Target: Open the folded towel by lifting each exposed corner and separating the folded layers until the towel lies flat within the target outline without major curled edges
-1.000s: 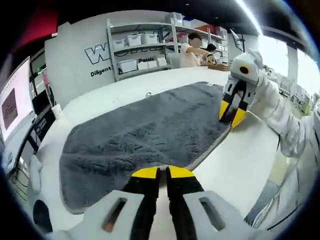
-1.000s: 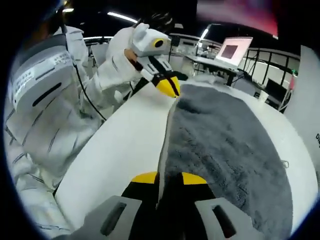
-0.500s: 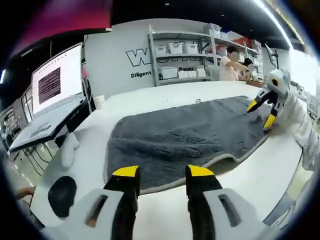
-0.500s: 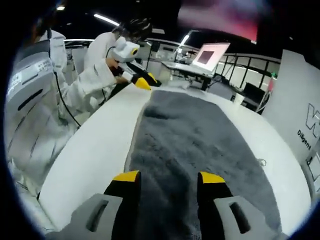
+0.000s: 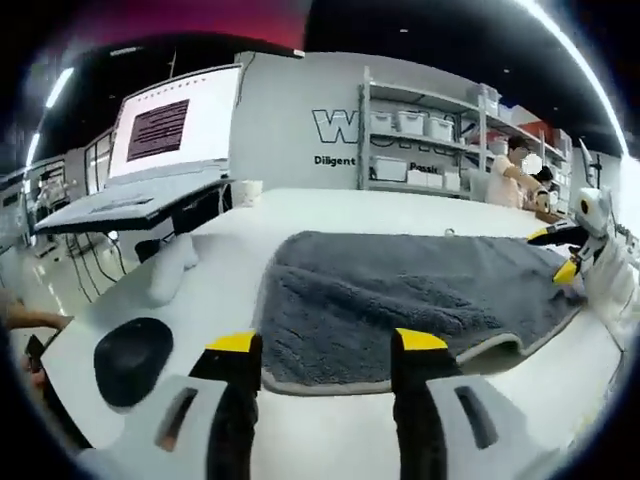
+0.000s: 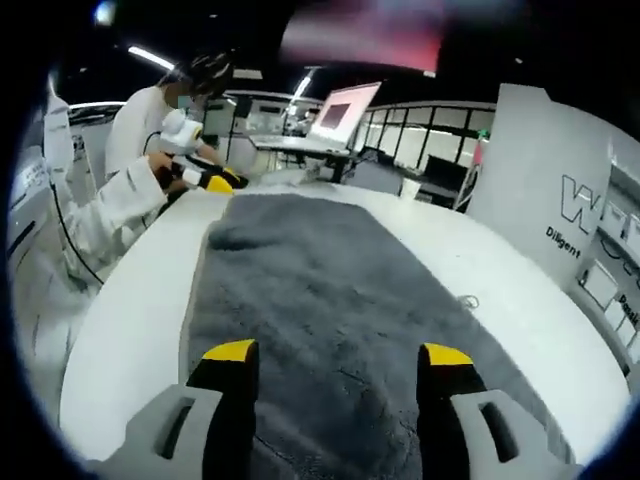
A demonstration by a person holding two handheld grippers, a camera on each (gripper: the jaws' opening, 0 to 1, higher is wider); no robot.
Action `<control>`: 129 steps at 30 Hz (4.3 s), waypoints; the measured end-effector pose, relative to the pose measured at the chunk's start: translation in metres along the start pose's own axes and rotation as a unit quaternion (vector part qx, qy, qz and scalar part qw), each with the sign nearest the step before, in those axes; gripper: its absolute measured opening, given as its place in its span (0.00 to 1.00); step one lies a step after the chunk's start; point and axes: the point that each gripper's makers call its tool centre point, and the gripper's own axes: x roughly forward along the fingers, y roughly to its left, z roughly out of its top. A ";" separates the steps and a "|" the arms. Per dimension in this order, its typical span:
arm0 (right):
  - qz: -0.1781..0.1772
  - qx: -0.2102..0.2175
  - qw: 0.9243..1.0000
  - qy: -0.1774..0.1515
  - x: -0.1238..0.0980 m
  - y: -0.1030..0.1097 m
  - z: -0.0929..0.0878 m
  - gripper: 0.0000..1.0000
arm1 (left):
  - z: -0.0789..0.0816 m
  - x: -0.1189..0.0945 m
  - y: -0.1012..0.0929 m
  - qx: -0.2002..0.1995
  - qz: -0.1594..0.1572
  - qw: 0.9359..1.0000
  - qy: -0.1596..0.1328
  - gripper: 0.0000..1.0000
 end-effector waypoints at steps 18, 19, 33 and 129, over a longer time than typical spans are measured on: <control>-0.028 0.021 0.999 0.023 0.000 -0.008 -0.008 0.84 | -0.031 0.017 0.025 -0.043 0.023 0.998 0.035 0.32; -0.031 0.022 0.999 0.022 -0.001 -0.010 -0.008 0.87 | -0.032 0.018 0.025 -0.046 0.020 0.998 0.036 0.30; -0.044 0.036 0.998 0.029 -0.003 -0.015 -0.012 0.99 | -0.032 0.022 0.029 -0.038 0.026 0.999 0.021 0.04; -0.047 0.019 0.993 0.107 -0.005 -0.007 -0.032 0.97 | 0.015 0.013 -0.063 0.051 -0.117 0.991 0.029 0.99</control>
